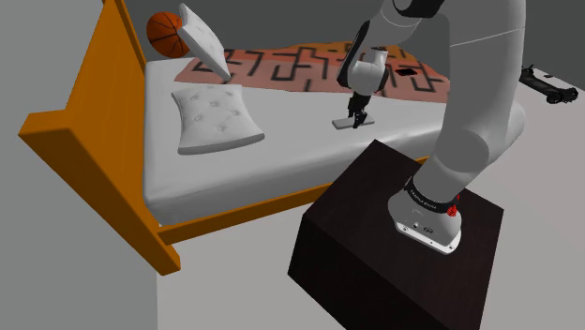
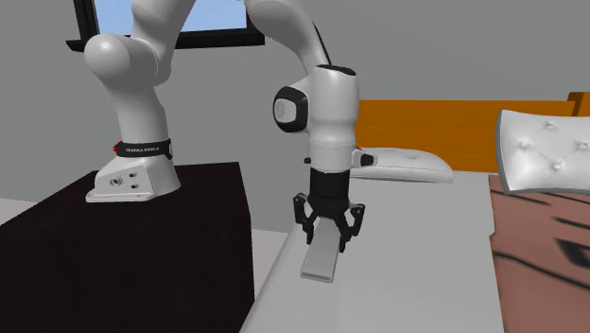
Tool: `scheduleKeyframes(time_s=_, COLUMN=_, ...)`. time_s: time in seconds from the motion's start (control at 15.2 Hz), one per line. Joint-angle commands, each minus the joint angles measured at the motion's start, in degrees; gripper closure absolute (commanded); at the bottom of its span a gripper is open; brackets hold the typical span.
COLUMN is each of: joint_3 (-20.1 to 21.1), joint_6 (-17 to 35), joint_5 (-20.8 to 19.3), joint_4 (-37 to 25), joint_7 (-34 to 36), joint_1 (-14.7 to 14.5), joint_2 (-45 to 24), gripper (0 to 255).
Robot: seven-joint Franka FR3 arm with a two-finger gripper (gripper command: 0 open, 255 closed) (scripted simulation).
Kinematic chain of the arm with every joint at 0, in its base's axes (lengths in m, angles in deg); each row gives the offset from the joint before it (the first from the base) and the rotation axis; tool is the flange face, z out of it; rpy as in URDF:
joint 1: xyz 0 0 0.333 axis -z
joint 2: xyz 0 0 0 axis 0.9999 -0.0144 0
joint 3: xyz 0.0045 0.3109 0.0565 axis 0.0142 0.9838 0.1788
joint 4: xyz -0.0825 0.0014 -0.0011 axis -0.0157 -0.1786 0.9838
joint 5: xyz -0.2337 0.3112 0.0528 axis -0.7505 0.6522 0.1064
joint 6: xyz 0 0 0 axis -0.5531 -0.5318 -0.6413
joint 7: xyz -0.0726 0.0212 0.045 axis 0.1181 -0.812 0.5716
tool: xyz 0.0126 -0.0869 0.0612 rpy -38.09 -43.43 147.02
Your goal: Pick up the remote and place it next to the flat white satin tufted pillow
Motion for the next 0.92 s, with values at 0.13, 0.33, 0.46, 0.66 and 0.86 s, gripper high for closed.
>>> scheduleKeyframes(time_s=0.13, joint_3=-2.46, joint_6=-1.97, joint_5=-2.3, joint_4=1.07, joint_7=1.77, joint_1=-2.02, joint_2=2.97, gripper=255)
scheduleKeyframes(time_s=0.33, joint_3=-4.34, joint_6=-3.46, joint_5=-4.19, joint_4=1.8, joint_7=3.13, joint_1=-3.49, joint_2=5.21, gripper=255)
scheduleKeyframes(time_s=0.46, joint_3=-5.6, joint_6=-4.47, joint_5=-5.54, joint_4=2.22, joint_7=4.08, joint_1=-4.46, joint_2=6.7, gripper=255)
scheduleKeyframes(time_s=0.66, joint_3=-7.47, joint_6=-6.02, joint_5=-7.66, joint_4=2.75, joint_7=5.56, joint_1=-5.9, joint_2=8.94, gripper=255)
scheduleKeyframes(time_s=0.86, joint_3=-9.3, joint_6=-7.62, joint_5=-9.9, joint_4=3.16, joint_7=7.12, joint_1=-7.3, joint_2=11.19, gripper=255)
